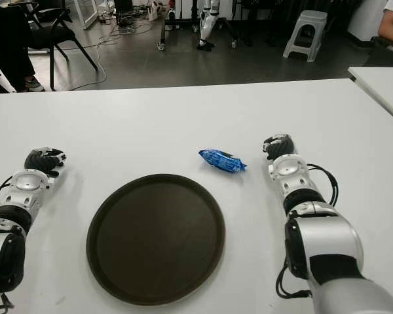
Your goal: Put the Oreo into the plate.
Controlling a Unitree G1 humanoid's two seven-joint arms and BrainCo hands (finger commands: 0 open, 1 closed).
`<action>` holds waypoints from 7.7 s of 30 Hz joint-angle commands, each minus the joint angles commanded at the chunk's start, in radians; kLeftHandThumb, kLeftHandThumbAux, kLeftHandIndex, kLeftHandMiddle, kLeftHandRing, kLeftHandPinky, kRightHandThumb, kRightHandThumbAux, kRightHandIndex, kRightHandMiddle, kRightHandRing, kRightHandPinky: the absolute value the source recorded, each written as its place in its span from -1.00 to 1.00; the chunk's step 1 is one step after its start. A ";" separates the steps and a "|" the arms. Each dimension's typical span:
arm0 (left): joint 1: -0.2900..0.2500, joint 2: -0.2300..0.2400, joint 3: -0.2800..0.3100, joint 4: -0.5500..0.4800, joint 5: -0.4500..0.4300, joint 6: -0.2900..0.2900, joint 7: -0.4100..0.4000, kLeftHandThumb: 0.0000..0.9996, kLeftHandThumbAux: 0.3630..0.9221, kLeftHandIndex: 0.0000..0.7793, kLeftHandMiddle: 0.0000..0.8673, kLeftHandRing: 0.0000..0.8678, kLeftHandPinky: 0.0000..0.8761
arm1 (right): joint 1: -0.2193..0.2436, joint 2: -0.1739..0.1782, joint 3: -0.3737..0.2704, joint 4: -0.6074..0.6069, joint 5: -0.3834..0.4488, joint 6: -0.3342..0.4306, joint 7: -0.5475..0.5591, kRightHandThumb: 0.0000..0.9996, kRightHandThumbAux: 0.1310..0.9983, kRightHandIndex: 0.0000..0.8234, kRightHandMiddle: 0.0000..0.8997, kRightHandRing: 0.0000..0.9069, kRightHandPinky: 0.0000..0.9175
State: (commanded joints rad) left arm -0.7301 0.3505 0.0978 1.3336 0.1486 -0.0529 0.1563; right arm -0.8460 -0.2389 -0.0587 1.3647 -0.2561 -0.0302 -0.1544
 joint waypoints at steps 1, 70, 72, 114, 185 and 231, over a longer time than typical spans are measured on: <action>0.000 0.000 0.000 0.000 0.000 0.000 0.000 0.36 0.28 0.03 -0.52 -0.46 -0.43 | 0.000 0.000 0.000 0.000 0.000 0.000 0.000 0.39 0.38 0.03 0.39 0.34 0.25; -0.001 0.001 0.001 -0.001 -0.004 0.002 -0.007 0.37 0.28 0.03 -0.54 -0.47 -0.43 | -0.005 0.000 0.013 0.001 -0.011 0.016 0.001 0.39 0.39 0.02 0.58 0.57 0.50; -0.001 0.000 0.002 -0.001 -0.005 0.001 -0.007 0.37 0.28 0.03 -0.54 -0.47 -0.42 | -0.005 -0.001 0.014 0.001 -0.012 0.016 0.000 0.39 0.39 0.02 0.58 0.58 0.50; 0.008 0.009 -0.011 0.001 0.010 -0.002 -0.006 0.35 0.29 0.03 -0.56 -0.51 -0.46 | -0.020 0.030 0.098 -0.029 -0.043 -0.098 -0.086 -0.56 0.68 -1.00 0.51 0.66 0.59; 0.006 0.001 0.003 0.000 -0.001 0.000 -0.002 0.36 0.28 0.02 -0.57 -0.53 -0.46 | -0.027 -0.084 0.278 -0.211 -0.143 -0.171 0.075 -1.00 0.46 -1.00 -1.00 -1.00 -1.00; -0.003 -0.010 0.005 -0.001 -0.005 0.002 0.002 0.37 0.27 0.04 -0.54 -0.46 -0.45 | 0.166 -0.124 0.426 -0.750 -0.245 0.086 0.452 -1.00 0.28 -1.00 -1.00 -1.00 -1.00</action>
State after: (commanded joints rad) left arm -0.7333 0.3403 0.1029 1.3326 0.1440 -0.0509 0.1587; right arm -0.6801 -0.3632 0.3673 0.6149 -0.5011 0.0555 0.2976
